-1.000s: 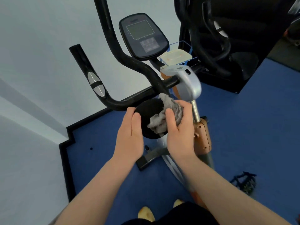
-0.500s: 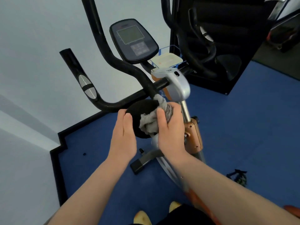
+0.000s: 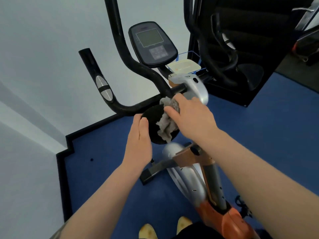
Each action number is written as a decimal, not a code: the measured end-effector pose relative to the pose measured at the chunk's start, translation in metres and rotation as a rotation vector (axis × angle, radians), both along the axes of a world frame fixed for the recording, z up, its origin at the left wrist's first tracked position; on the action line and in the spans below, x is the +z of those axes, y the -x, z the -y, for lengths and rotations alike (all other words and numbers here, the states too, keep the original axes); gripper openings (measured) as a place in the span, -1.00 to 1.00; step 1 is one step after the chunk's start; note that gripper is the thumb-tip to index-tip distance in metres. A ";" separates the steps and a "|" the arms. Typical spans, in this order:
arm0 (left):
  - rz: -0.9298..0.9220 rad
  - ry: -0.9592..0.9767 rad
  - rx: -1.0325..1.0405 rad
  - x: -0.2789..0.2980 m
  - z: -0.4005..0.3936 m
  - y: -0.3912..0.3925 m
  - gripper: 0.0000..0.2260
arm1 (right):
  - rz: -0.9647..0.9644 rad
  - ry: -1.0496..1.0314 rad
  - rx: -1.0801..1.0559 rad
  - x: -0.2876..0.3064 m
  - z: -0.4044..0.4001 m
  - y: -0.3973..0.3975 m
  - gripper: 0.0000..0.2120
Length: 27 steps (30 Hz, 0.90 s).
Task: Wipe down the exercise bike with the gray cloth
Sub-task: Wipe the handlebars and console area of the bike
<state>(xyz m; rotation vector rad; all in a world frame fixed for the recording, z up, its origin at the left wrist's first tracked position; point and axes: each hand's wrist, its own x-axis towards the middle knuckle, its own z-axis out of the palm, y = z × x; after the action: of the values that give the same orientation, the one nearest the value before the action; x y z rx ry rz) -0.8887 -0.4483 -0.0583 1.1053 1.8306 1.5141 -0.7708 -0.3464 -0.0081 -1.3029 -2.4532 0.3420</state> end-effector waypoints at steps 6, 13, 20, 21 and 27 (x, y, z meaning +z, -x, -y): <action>-0.032 0.046 0.007 0.004 0.002 0.000 -0.76 | 0.165 -0.161 0.102 0.011 -0.004 0.035 -0.67; -0.092 0.085 -0.038 0.010 0.004 0.004 -0.75 | 0.046 -0.062 0.085 0.006 -0.005 0.022 -0.70; -0.053 0.023 -0.034 0.004 0.003 0.003 -0.68 | -0.340 0.038 -0.033 -0.018 0.018 -0.002 -0.78; -0.051 0.021 -0.035 0.002 0.003 0.004 -0.69 | -0.421 0.104 -0.059 -0.023 0.021 -0.004 -0.76; 0.053 -0.062 -0.035 -0.002 -0.002 -0.001 -0.73 | -0.725 0.209 -0.117 -0.033 0.030 0.009 -0.79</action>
<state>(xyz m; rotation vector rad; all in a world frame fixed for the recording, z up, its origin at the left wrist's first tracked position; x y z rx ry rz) -0.8881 -0.4467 -0.0608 1.1097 1.7305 1.5742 -0.7802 -0.3760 -0.0410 -1.1257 -1.7574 0.8816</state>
